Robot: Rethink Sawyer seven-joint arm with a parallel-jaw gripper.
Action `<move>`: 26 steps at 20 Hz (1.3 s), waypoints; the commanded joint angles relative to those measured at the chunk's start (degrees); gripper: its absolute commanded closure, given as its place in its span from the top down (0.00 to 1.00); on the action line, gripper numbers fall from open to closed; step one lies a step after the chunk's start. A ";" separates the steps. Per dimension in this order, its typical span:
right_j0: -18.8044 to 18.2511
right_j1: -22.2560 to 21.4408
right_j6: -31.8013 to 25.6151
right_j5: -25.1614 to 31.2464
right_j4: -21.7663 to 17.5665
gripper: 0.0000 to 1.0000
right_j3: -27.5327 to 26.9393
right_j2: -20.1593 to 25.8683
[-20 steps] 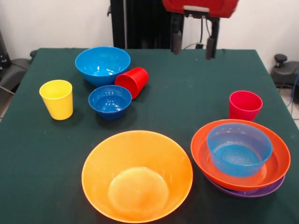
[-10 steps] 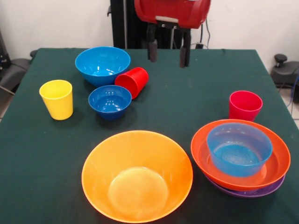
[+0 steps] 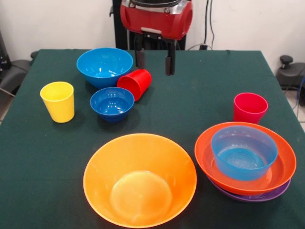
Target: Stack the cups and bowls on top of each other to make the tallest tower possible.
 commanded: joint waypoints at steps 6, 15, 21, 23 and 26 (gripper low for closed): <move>-4.33 -0.16 -9.11 -4.98 -5.94 1.00 11.90 8.55; -4.62 -2.25 -6.42 -5.37 -7.05 1.00 15.27 9.57; -5.76 -3.29 -6.78 -6.09 -7.26 1.00 17.70 10.03; -6.25 -3.47 -6.95 -6.86 -7.39 1.00 18.69 10.25; -7.14 -3.36 -6.99 -8.04 -7.49 1.00 20.01 10.93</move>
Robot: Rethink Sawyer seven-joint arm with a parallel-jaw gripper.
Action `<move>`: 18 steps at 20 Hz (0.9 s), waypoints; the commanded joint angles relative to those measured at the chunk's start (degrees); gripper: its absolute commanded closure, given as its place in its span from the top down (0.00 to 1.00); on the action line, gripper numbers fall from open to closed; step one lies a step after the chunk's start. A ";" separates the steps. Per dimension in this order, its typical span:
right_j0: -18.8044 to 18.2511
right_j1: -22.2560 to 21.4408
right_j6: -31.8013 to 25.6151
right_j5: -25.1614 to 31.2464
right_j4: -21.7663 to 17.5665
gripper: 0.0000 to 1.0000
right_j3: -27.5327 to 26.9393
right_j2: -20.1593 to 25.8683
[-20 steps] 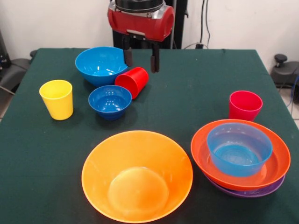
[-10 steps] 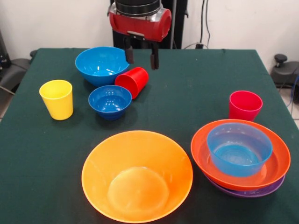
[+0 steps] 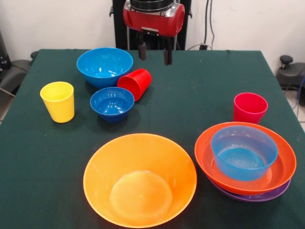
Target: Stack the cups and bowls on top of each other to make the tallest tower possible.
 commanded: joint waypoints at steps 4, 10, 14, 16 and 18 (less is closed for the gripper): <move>-2.66 0.38 -7.15 -4.69 -5.44 1.00 6.90 6.17; -4.32 1.55 -7.61 -5.41 -6.31 1.00 6.96 7.40; -4.89 2.62 -6.93 -6.84 -7.44 1.00 7.14 7.97; -5.08 2.68 -6.72 -7.04 -8.11 1.00 7.23 8.02; -5.44 2.40 -6.67 -6.70 -8.42 1.00 7.62 8.20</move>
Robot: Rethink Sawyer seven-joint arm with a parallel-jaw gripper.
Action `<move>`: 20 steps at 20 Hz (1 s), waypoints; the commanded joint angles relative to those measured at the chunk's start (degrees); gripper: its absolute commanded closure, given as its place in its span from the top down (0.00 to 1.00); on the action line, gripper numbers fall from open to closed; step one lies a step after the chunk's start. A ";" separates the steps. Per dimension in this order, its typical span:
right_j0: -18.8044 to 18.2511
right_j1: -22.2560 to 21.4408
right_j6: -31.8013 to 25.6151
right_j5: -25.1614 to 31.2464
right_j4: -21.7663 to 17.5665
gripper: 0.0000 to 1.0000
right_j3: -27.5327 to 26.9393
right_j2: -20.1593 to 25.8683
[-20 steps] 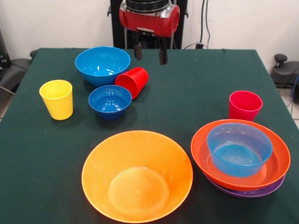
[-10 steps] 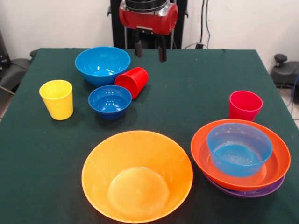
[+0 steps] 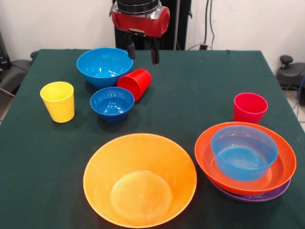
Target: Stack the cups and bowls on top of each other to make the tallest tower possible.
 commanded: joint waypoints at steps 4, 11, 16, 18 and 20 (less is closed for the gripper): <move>-2.22 1.56 -7.28 -3.81 -5.72 1.00 5.14 6.61; -4.81 2.07 -7.57 -4.34 -7.36 1.00 5.81 8.05; -6.51 1.99 -7.32 -4.75 -8.35 1.00 7.34 9.03; -7.21 2.24 -7.36 -5.43 -8.80 1.00 7.94 9.42; -7.75 2.88 -6.95 -6.71 -9.46 1.00 8.44 9.72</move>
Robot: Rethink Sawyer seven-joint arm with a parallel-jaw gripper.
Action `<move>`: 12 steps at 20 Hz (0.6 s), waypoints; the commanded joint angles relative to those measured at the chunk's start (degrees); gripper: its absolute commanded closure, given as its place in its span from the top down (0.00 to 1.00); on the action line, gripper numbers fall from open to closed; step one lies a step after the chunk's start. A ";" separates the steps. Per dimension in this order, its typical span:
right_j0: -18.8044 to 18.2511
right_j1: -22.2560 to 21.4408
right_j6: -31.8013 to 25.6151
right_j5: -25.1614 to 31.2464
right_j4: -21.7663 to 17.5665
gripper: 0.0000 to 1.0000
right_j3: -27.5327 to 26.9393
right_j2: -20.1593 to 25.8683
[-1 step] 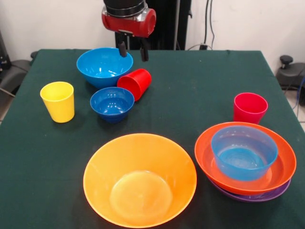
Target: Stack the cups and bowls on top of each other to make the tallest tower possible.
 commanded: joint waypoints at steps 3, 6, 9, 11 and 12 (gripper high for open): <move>-1.85 3.94 -6.38 -7.48 -6.23 1.00 4.07 6.16; -2.18 4.91 -6.07 -7.84 -7.04 1.00 3.56 6.64; -2.12 6.28 -5.51 -8.57 -7.91 1.00 2.99 6.76; -1.68 7.25 -4.83 -9.41 -8.60 1.00 2.67 6.55; -1.52 7.67 -4.38 -10.04 -8.92 1.00 2.74 6.42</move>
